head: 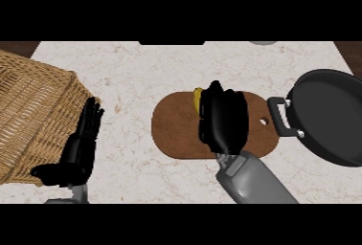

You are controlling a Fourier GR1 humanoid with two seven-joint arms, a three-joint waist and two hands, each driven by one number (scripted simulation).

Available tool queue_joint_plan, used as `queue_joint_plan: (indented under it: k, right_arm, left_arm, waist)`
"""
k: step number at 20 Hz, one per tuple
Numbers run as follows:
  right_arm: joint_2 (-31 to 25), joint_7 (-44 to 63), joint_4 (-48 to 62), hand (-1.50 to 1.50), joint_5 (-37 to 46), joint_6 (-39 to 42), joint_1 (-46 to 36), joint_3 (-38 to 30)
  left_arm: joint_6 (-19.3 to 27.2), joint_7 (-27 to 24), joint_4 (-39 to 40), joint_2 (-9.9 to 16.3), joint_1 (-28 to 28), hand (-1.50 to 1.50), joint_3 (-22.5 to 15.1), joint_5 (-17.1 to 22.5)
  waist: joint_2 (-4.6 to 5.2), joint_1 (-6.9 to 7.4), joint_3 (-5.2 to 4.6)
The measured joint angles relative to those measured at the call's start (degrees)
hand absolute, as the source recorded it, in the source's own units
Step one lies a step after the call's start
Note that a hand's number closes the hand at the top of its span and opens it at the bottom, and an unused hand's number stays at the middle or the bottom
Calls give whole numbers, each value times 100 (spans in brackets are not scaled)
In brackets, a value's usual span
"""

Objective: Pick the lemon from the cutting board and place it in the pot

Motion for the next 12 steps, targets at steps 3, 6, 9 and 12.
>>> queue_joint_plan:
  k: [3,6,9,12]
  right_arm:
    - [33,371,-282,150,323,277,-124,-134]
    - [-63,486,-527,150,490,455,-108,-382]
    - [-205,473,-661,150,577,470,5,-665]
    - [-455,387,-988,150,509,636,122,-1040]
  left_arm:
    - [-45,11,-60,17,62,0,25,22]
    - [-39,0,-34,-18,30,0,21,-19]
    - [-68,-30,-48,-39,71,0,45,-9]
    - [-67,-83,21,-78,88,0,47,-40]
  waist:
    - [0,-4,1]
    - [5,-8,2]
    - [8,-3,2]
    - [10,-12,3]
